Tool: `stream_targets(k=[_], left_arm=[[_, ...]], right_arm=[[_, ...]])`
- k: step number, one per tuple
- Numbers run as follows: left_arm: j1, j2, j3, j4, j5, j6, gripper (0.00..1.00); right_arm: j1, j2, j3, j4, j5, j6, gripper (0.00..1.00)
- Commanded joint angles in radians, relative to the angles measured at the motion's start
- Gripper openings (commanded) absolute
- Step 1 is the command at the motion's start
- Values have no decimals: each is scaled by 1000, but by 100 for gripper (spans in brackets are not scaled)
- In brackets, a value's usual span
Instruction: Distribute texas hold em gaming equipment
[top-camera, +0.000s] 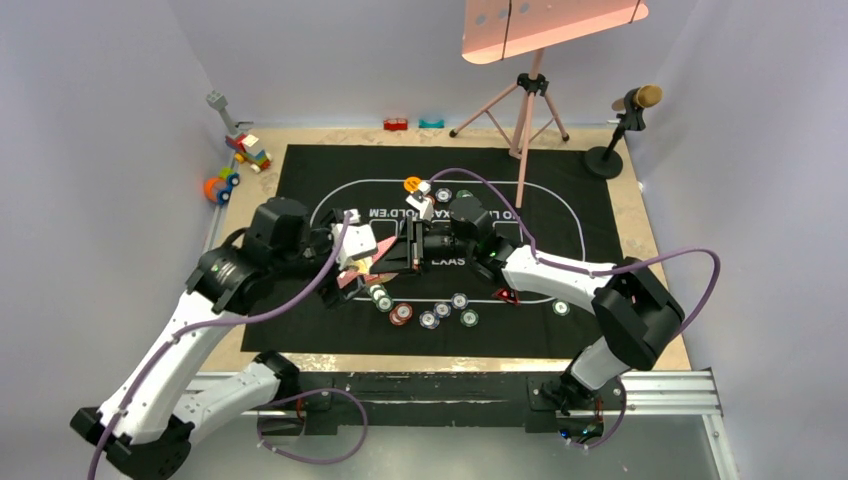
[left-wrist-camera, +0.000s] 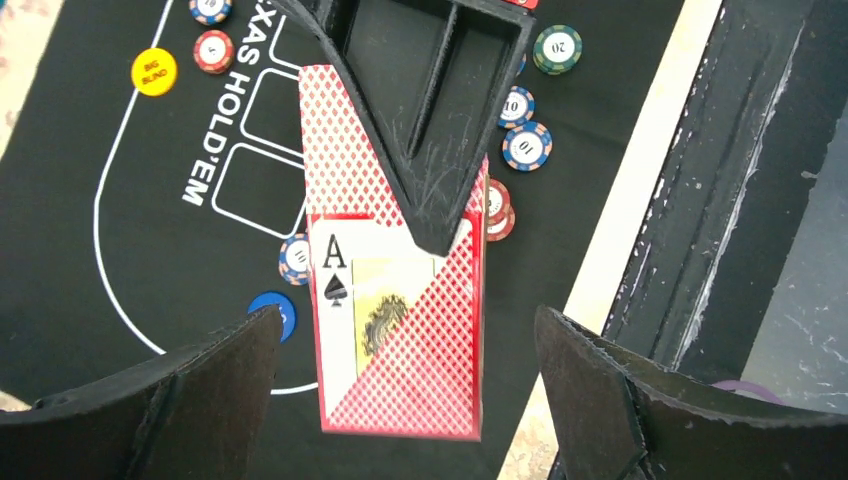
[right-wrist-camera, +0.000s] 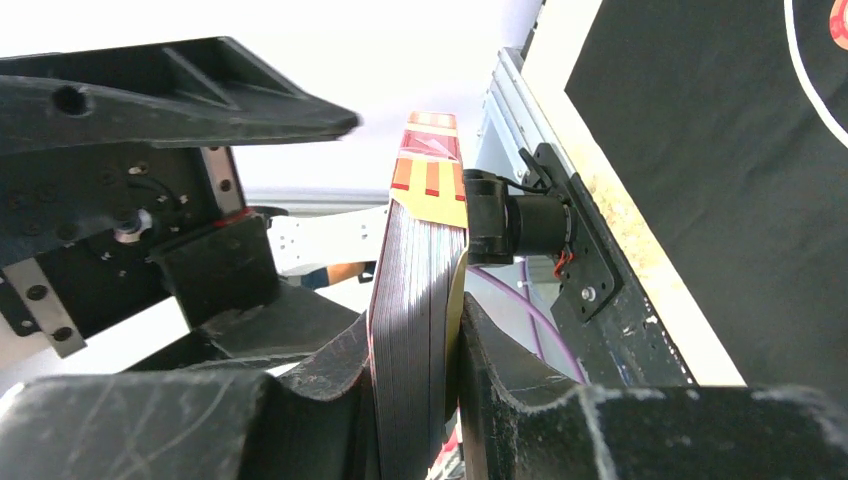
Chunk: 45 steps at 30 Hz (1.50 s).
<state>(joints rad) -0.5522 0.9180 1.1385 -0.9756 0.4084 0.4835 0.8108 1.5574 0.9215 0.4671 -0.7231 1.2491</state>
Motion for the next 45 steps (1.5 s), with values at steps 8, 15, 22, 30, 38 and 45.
stream_targets(k=[8, 15, 22, 30, 38, 45], left_arm=[[-2, -51, -40, -31, 120, 105, 92], [-1, -89, -144, 299, -78, 24, 100], [-1, -62, -126, 242, 34, 53, 100], [-1, -33, -123, 193, 96, 155, 100], [-2, 5, -105, 207, 92, 156, 96], [-4, 11, -106, 236, 97, 127, 76]], right_arm=[[-1, -60, 63, 18, -6, -34, 19], [-2, -65, 69, 11, -3, -36, 19], [-1, -69, 74, -5, -8, -48, 19], [-1, -72, 80, -19, -14, -58, 19], [-1, -62, 90, -36, -20, -60, 19], [-1, -41, 100, -46, -25, -50, 19]])
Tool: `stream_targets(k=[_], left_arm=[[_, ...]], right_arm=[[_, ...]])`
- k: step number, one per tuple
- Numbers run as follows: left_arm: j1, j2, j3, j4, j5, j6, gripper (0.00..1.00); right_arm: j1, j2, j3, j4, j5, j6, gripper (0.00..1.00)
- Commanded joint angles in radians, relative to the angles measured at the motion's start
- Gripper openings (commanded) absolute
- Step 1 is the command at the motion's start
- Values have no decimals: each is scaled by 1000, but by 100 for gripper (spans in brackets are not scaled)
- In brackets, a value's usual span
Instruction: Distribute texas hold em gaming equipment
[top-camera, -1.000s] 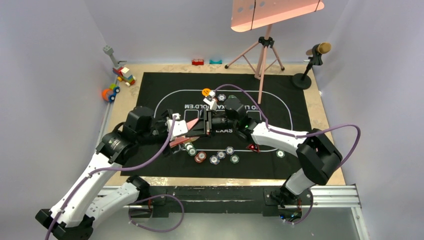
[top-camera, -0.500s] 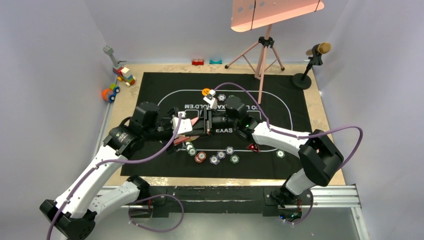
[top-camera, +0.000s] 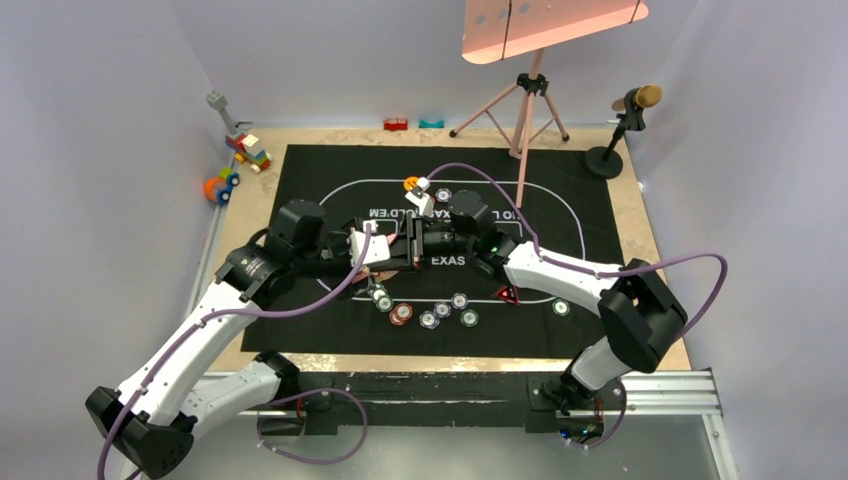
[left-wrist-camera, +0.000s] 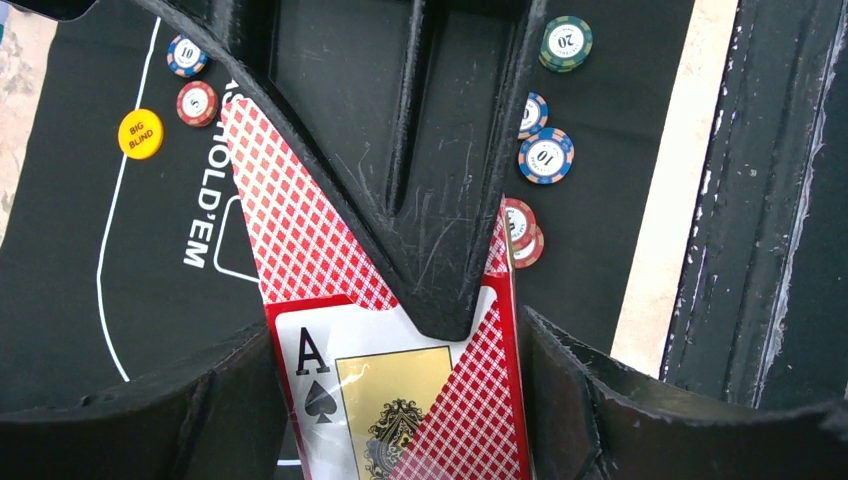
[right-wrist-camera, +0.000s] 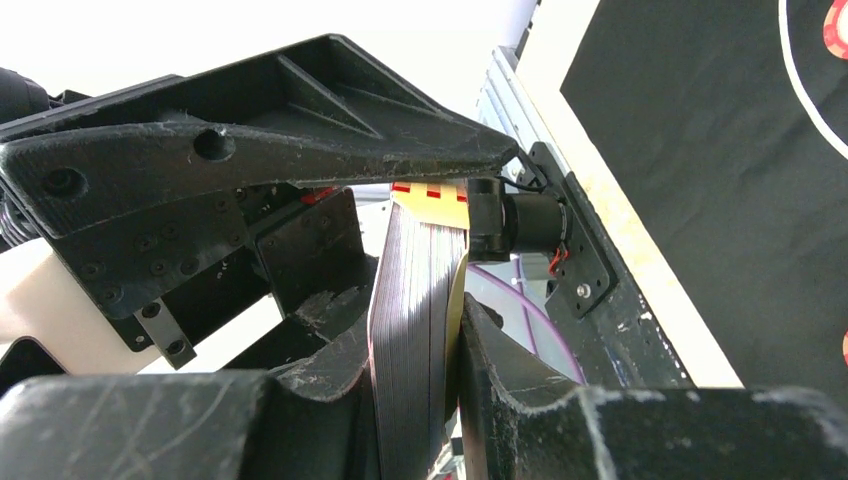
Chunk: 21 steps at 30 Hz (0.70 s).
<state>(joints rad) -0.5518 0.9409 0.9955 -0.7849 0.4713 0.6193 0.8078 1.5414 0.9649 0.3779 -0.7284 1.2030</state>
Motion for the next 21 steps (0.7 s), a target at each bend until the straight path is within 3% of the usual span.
stream_targets(k=[1, 5, 10, 13, 21], left_arm=[[-4, -17, 29, 52, 31, -9, 74], [-5, -31, 7, 77, 16, -19, 69], [-5, -24, 22, 88, -3, -102, 63], [-6, -35, 21, 88, 12, -144, 62], [-5, -62, 24, 56, 48, -189, 60]], right_arm=[[1, -24, 58, 44, -18, -3, 19], [2, -21, 66, 36, -10, -2, 22], [1, -20, 67, 13, -1, -8, 40], [1, -26, 66, -24, 3, -25, 46], [-25, -64, 41, -65, 17, -51, 51]])
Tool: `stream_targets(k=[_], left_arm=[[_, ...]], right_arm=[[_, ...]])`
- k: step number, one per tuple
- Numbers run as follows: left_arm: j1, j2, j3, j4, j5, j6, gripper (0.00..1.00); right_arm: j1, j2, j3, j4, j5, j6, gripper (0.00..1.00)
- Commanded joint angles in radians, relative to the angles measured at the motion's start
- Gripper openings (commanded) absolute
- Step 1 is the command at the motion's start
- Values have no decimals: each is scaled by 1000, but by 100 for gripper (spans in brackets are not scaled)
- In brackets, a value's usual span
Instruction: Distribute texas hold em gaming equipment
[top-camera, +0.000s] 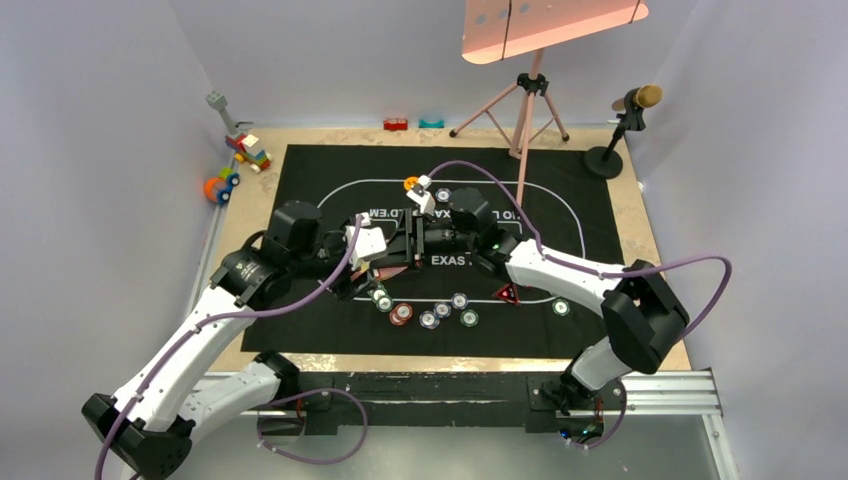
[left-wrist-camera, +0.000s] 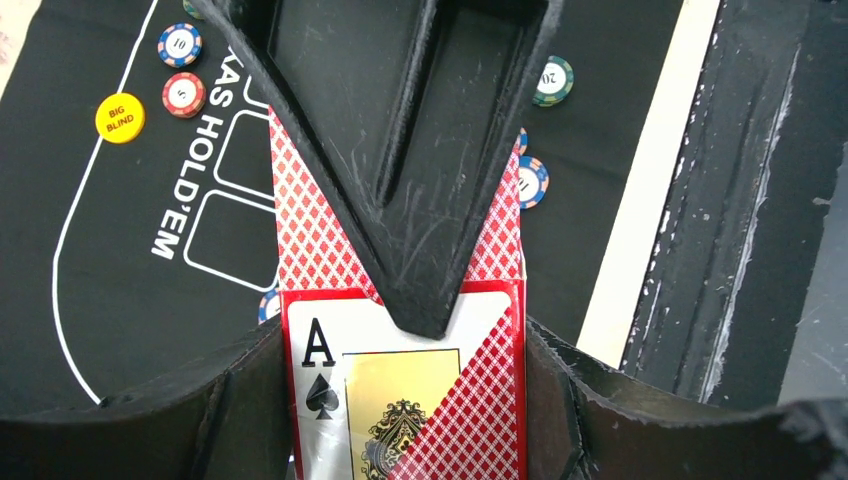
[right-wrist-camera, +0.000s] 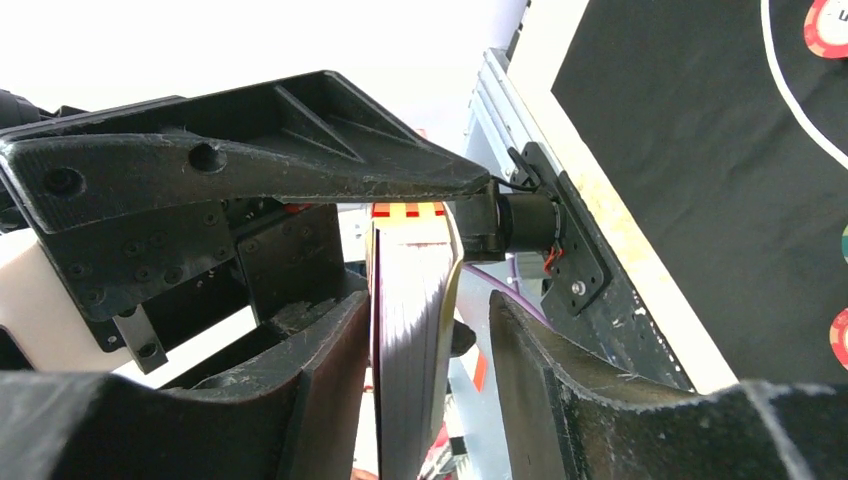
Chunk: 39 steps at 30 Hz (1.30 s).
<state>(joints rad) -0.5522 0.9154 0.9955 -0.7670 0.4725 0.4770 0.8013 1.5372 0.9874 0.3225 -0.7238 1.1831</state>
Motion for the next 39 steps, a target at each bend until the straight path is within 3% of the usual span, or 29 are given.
stream_targets(k=[1, 13, 25, 39], left_arm=[[-5, -40, 21, 37, 50, -53, 59], [-6, -80, -18, 80, 59, -122, 50], [-6, -59, -14, 93, 38, -117, 46], [-4, -65, -1, 118, 38, -141, 37]], right_arm=[[-22, -64, 14, -10, 11, -31, 51], [-47, -80, 9, -8, 8, -39, 47], [-34, -63, 41, -77, -16, -107, 52], [-72, -101, -21, -71, -33, -98, 44]])
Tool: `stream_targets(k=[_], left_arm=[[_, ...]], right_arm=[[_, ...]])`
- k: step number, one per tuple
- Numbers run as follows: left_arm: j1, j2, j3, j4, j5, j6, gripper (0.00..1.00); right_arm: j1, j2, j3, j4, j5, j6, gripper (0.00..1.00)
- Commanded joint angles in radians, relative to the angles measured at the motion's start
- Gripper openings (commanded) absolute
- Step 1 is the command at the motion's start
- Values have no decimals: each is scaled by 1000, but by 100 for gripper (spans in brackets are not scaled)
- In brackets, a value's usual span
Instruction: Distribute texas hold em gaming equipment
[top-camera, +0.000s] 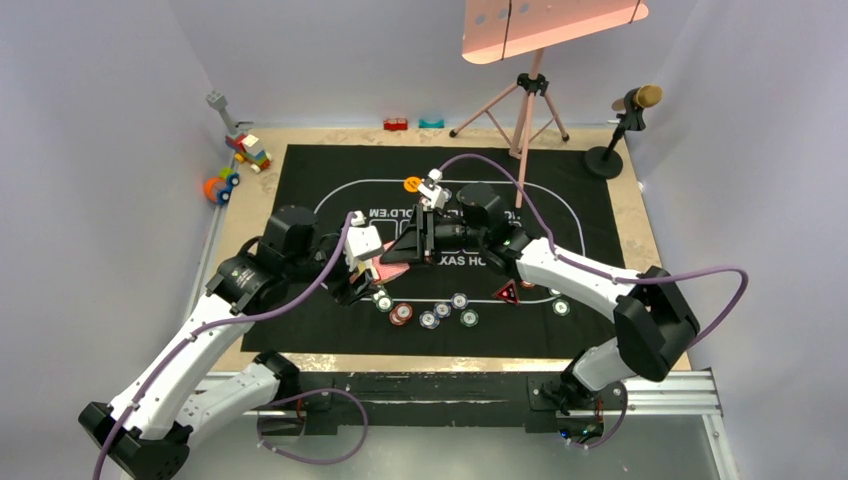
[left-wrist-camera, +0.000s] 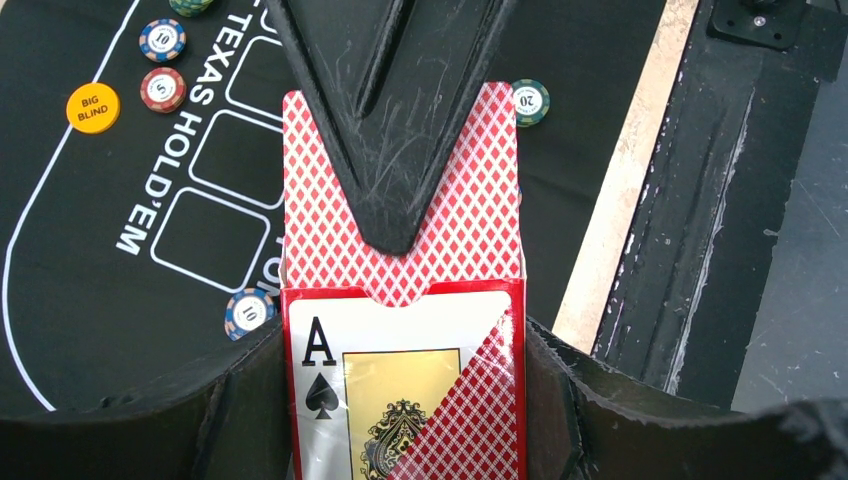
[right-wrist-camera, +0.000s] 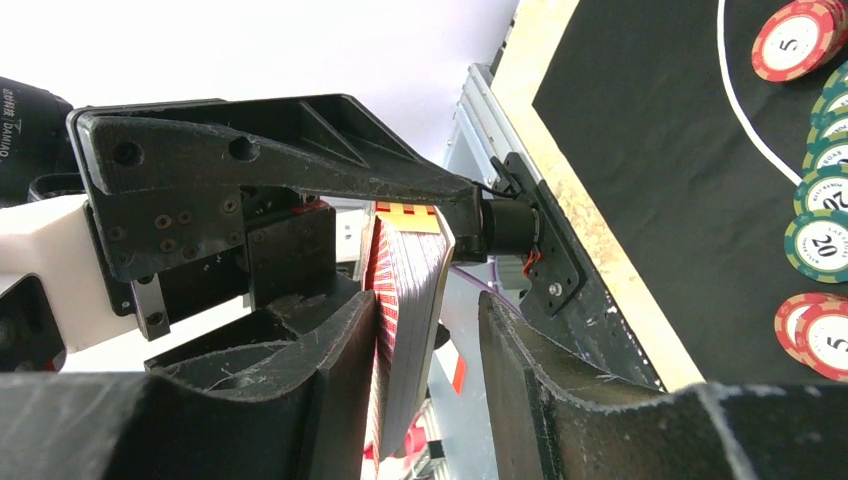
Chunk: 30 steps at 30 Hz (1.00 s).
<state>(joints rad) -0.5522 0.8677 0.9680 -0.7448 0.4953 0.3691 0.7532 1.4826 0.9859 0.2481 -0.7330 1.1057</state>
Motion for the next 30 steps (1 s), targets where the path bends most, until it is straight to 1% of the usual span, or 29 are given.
stream_targets(k=[1, 13, 23, 30], left_arm=[[-4, -18, 25, 98, 15, -37, 37], [-3, -27, 25, 103, 11, -41, 35], [-3, -37, 12, 93, 12, -36, 33], [-4, -42, 9, 90, 15, -38, 33]], right_arm=[[-28, -52, -23, 2, -25, -21, 43], [-64, -92, -52, -25, -29, -34, 40], [-127, -138, -28, -119, -34, -92, 38], [-137, -145, -7, -160, -34, -118, 38]])
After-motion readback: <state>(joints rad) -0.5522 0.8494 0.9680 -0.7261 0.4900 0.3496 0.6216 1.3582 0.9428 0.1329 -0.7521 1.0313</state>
